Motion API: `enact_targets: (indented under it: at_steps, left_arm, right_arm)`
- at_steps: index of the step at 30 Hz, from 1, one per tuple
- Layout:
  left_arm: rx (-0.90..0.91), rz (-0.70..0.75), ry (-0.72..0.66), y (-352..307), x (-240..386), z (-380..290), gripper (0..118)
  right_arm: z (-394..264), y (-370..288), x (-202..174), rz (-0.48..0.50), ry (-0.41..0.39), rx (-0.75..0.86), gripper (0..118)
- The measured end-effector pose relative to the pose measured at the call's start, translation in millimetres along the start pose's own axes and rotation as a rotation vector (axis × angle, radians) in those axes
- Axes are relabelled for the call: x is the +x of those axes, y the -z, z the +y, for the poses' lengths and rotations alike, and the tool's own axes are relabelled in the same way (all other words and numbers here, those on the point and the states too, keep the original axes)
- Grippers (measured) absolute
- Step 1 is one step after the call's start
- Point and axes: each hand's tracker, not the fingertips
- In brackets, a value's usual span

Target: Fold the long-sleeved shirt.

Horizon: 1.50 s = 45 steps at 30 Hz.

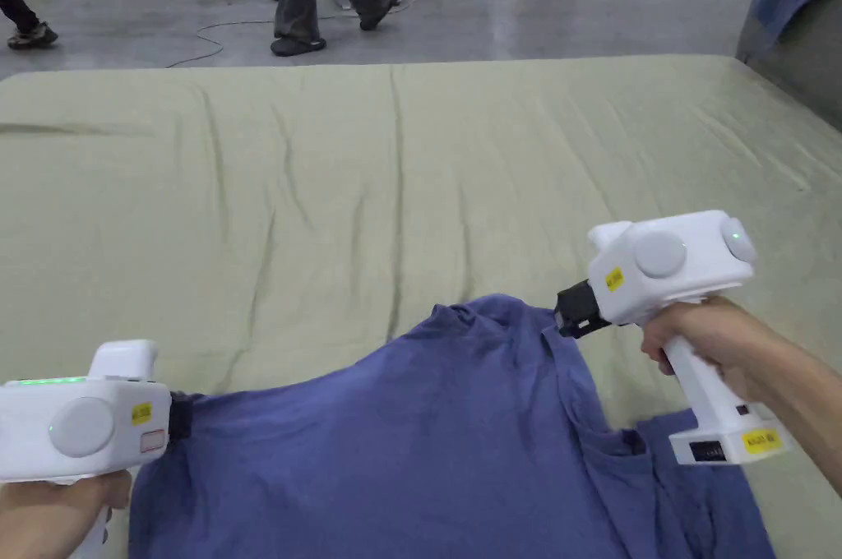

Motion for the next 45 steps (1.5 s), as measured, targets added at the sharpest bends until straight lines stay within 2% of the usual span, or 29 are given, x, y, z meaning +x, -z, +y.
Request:
enact_targets:
  at_steps: [6,9,11,12,13,14,15,16,18,20,22,25,27,31,35,37,39,43,45]
  left_arm:
    - [0.013,-0.026,-0.026,-23.7,-8.8,-3.2,0]
    - [0.012,-0.02,-0.008,-28.2,-10.4,-5.8,0]
    - [0.018,-0.006,-0.017,-30.2,-9.6,-8.6,0]
    - [0.025,0.006,-0.026,-30.8,-9.8,-8.1,0]
    - [0.029,0.009,-0.03,-31.2,-10.1,-6.5,0]
    - [0.04,0.009,-0.035,-32.8,-10.3,-4.8,0]
    - [0.051,0.01,-0.04,-33.9,-10.0,-1.7,0]
    - [0.059,0.01,-0.04,-35.6,-9.1,2.9,0]
    - [0.093,0.009,-0.051,-42.6,-7.9,14.2,0]
    - [0.152,-0.027,-0.093,-57.6,-11.3,33.6,0]
    - [0.181,-0.08,-0.109,-75.1,-10.1,55.8,0]
    - [0.278,-0.053,-0.026,-110.6,4.0,100.9,0]
    - [0.37,-0.028,0.003,-141.5,12.4,138.1,0]
    - [0.522,-0.028,-0.004,-214.1,22.9,220.3,0]
    - [0.689,-0.02,0.031,-293.9,41.1,295.7,0]
    - [0.698,-0.03,0.017,-325.8,48.1,328.4,0]
    - [0.746,0.019,0.003,-349.9,54.3,353.7,0]
    - [0.797,0.014,-0.042,-381.5,60.3,384.8,0]
    - [0.802,0.025,-0.05,-389.1,64.0,391.8,0]
  right_arm:
    - [37.9,63.7,-8.2,-0.033,-0.002,-0.116,63]
    - [37.7,85.0,-13.4,-0.042,-0.01,-0.175,52]
    - [32.4,88.5,-15.4,-0.052,-0.012,-0.163,49]
    - [29.5,84.4,-18.0,-0.055,-0.009,-0.157,45]
    - [28.8,79.0,-19.4,-0.054,-0.001,-0.15,31]
    - [27.9,74.3,-21.8,-0.056,-0.006,-0.142,4]
    - [27.0,70.6,-24.1,-0.143,-0.036,-0.137,1]
    - [27.5,64.1,-20.2,-0.123,-0.051,-0.136,1]
    - [29.2,42.2,-10.7,-0.037,-0.012,-0.116,1]
    - [35.9,-3.6,5.4,-0.035,0.013,-0.033,1]
    - [45.5,-48.8,16.9,-0.007,-0.028,0.016,1]
    - [64.3,-132.9,27.2,-0.086,-0.094,0.116,1]
    - [82.5,-188.5,34.8,-0.121,-0.107,0.191,1]
    - [126.6,-304.5,47.4,-0.14,-0.09,0.353,1]
    - [180.7,-407.5,50.4,-0.232,-0.081,0.513,1]
    - [206.3,-447.8,51.0,-0.273,-0.056,0.578,1]
    - [225.5,-480.0,51.8,-0.292,-0.014,0.641,1]
    - [247.7,-526.4,57.2,-0.311,0.063,0.773,1]
    - [246.4,-539.3,59.6,-0.295,0.07,0.778,1]
